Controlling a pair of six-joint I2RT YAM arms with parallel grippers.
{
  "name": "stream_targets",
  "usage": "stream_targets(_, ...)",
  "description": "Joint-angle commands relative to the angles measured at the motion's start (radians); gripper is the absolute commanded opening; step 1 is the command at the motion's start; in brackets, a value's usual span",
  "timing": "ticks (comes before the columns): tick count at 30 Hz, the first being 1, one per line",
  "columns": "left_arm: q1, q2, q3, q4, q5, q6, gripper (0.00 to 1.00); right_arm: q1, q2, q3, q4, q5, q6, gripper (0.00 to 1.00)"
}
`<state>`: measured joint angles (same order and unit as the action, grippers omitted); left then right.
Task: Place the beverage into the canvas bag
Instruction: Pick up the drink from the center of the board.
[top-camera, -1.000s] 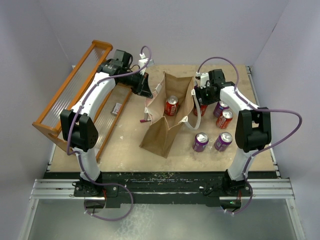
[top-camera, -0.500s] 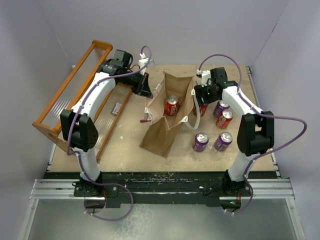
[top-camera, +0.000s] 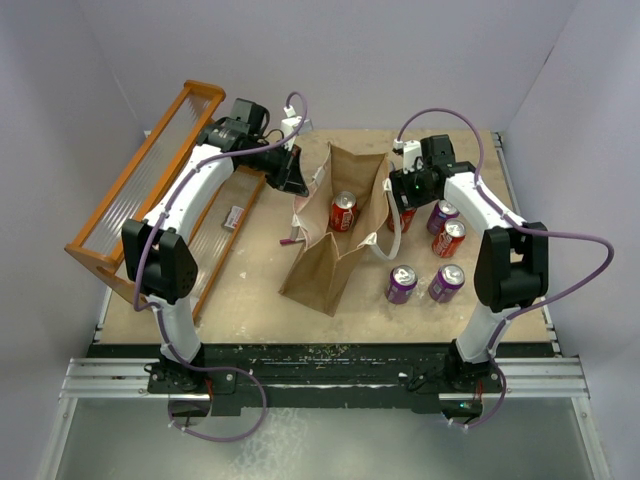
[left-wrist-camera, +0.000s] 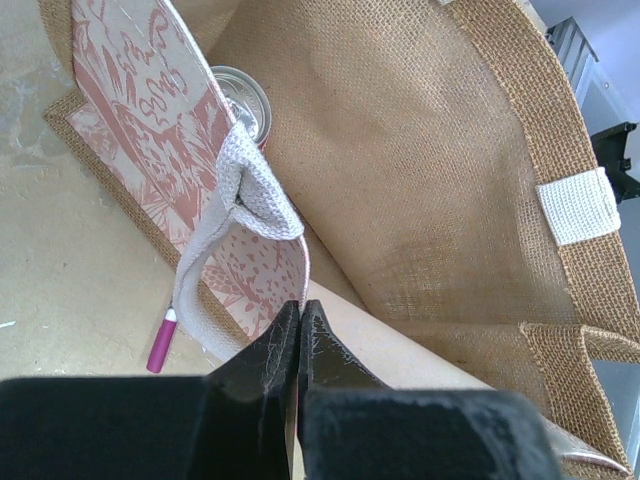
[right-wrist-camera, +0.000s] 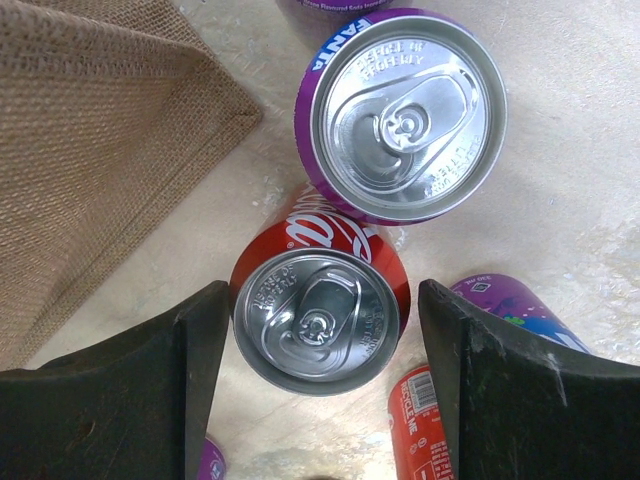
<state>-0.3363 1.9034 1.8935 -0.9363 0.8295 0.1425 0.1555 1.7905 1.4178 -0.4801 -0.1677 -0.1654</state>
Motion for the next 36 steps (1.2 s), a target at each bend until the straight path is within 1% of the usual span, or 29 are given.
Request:
stream_targets(1,-0.012,-0.018,0.032,0.013,0.001,0.024,0.00,0.003,-0.033,0.004,0.020,0.028,-0.009,0.79)
stream_targets(6,-0.014,-0.027,0.025,0.010,-0.001,0.027,0.00,0.002,-0.031,-0.001,0.027,0.032,-0.008,0.79)
stream_targets(16,-0.014,-0.039,0.017,0.007,-0.003,0.033,0.00,0.003,-0.019,-0.003,0.032,0.023,0.000,0.75)
stream_targets(24,-0.014,-0.043,0.014,0.006,-0.002,0.035,0.00,0.003,-0.003,-0.001,0.034,0.020,0.003,0.75)
stream_targets(28,-0.014,-0.043,0.013,0.007,0.001,0.035,0.00,0.003,0.001,-0.001,0.037,0.022,0.003,0.74)
stream_targets(32,-0.013,-0.042,0.011,0.007,0.002,0.035,0.00,0.003,0.004,-0.004,0.035,0.026,0.003,0.77)
stream_targets(36,-0.013,-0.043,0.013,0.007,0.003,0.034,0.00,0.003,0.000,-0.011,0.038,0.028,0.003,0.74)
